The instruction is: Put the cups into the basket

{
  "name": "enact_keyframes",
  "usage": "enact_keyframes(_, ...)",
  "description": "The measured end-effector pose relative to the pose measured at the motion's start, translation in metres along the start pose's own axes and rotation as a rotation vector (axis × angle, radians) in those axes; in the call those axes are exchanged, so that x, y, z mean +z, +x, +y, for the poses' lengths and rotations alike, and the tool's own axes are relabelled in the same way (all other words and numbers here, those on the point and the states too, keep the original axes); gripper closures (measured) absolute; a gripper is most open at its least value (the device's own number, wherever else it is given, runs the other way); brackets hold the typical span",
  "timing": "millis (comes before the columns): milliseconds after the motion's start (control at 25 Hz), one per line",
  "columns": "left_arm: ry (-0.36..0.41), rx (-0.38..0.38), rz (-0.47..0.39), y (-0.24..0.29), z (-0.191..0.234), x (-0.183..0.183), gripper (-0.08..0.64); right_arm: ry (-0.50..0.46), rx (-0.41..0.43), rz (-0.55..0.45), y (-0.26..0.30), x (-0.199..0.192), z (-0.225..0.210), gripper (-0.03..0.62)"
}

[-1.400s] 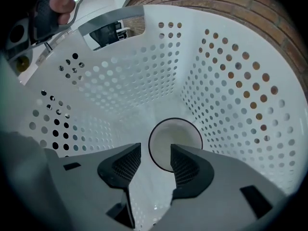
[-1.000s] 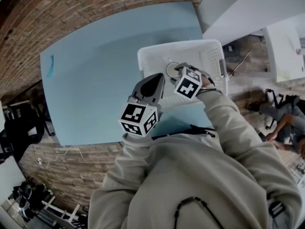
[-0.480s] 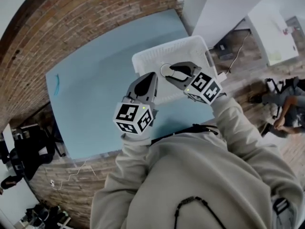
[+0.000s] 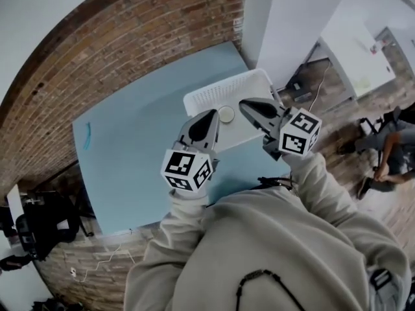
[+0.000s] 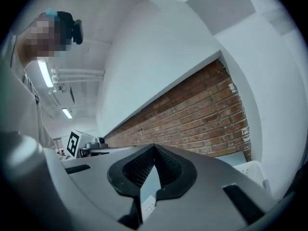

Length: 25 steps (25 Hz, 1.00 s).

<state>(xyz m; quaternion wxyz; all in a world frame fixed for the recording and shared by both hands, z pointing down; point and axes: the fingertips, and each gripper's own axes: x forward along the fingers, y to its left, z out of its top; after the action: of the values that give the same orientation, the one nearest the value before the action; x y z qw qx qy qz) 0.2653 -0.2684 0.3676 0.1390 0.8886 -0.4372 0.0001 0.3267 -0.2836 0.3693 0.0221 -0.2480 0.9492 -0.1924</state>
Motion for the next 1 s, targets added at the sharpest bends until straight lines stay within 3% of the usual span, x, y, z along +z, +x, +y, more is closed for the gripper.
enact_keyframes(240,0.013,-0.049,-0.036,-0.005,-0.016,0.011,0.565,-0.051,0.007,-0.060,-0.008,0.024,0.032,0.583)
enact_keyframes(400,0.032,-0.092,-0.039,-0.004,-0.033,0.016,0.565,-0.106,-0.031,-0.061,-0.014,0.027,0.047,0.583)
enact_keyframes(600,0.065,-0.114,-0.061,-0.007,-0.041,0.029,0.565,-0.119,-0.056,-0.104,-0.024,0.042,0.052,0.583)
enact_keyframes(1000,0.073,-0.114,-0.071,-0.023,-0.041,0.035,0.565,-0.087,-0.087,-0.119,-0.040,0.035,0.054,0.583)
